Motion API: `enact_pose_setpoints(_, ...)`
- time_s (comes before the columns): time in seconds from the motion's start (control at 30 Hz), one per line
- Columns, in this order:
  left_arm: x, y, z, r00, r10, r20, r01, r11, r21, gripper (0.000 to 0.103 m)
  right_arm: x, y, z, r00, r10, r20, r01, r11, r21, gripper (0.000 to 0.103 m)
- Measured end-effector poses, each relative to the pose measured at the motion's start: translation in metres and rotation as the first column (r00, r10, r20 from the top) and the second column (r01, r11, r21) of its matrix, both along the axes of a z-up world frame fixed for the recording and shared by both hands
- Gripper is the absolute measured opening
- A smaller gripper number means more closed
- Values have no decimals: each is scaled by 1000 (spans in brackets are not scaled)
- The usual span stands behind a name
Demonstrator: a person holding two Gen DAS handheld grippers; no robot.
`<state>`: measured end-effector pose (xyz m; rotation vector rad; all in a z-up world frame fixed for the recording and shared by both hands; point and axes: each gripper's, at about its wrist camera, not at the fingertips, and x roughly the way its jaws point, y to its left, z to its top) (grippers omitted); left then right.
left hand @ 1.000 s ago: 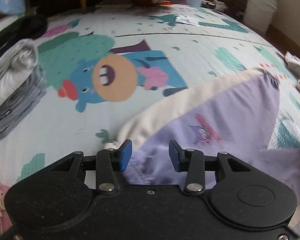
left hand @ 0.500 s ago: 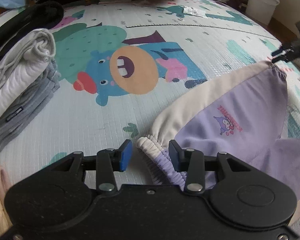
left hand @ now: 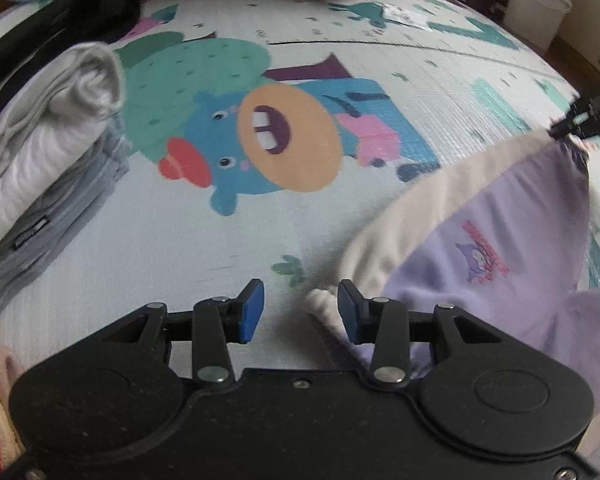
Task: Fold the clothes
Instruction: 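Grasp the waistband edge with the left tool while the right tool grasps the leg cuff, then lift the trousers with both tools and fold one leg over the other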
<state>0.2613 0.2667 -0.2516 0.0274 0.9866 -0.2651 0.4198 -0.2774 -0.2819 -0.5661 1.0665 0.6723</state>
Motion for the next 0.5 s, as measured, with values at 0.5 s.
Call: enact_pose_setpoints(0.5,40,-16,-23,981,-106,-161,94,992,-86,26,-21,13,29,985,145,90,-134,985,-111,13)
